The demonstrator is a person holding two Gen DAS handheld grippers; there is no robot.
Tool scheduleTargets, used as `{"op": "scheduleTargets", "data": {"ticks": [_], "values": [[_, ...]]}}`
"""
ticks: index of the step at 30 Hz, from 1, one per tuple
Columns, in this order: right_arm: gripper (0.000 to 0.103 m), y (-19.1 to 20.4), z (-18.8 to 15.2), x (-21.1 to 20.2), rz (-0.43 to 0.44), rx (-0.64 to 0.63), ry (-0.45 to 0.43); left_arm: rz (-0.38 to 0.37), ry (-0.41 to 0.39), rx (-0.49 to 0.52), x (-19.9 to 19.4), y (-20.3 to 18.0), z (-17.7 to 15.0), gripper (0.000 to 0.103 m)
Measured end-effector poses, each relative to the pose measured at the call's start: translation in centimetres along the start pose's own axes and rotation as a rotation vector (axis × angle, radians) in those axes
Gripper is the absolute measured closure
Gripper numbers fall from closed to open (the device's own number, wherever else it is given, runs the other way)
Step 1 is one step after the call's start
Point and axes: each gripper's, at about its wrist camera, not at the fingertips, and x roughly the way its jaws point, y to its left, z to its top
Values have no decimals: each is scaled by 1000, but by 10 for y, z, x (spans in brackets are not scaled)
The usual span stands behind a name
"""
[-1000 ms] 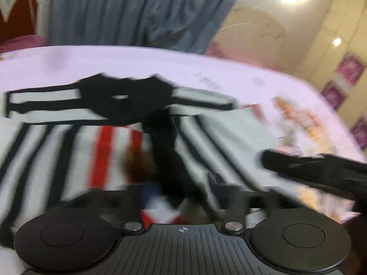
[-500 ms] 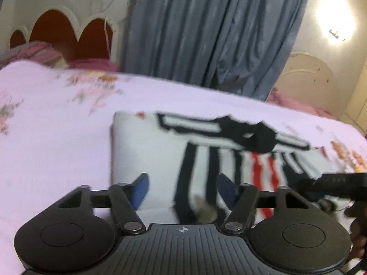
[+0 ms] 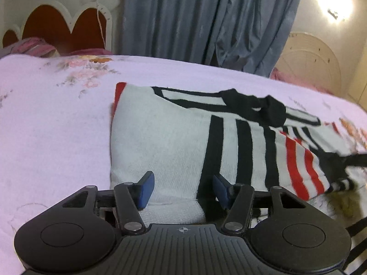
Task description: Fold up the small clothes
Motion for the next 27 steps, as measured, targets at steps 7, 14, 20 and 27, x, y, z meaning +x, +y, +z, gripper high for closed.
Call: {"op": "scheduleTargets", "data": {"ticks": [7,14,20,27], "values": [[71,3,1,-9,-23,27,-86,-17,17,60,4,9,26,46],[74,4,31,28,-45,23,-53,49,94,54,75,42,88,40],[67,11,45,41,-98,55,-51,69,52,58,70,34,101,36],[70,94,32,33,169,-130,-39,-40,18,59,46,-16,59,36]]}}
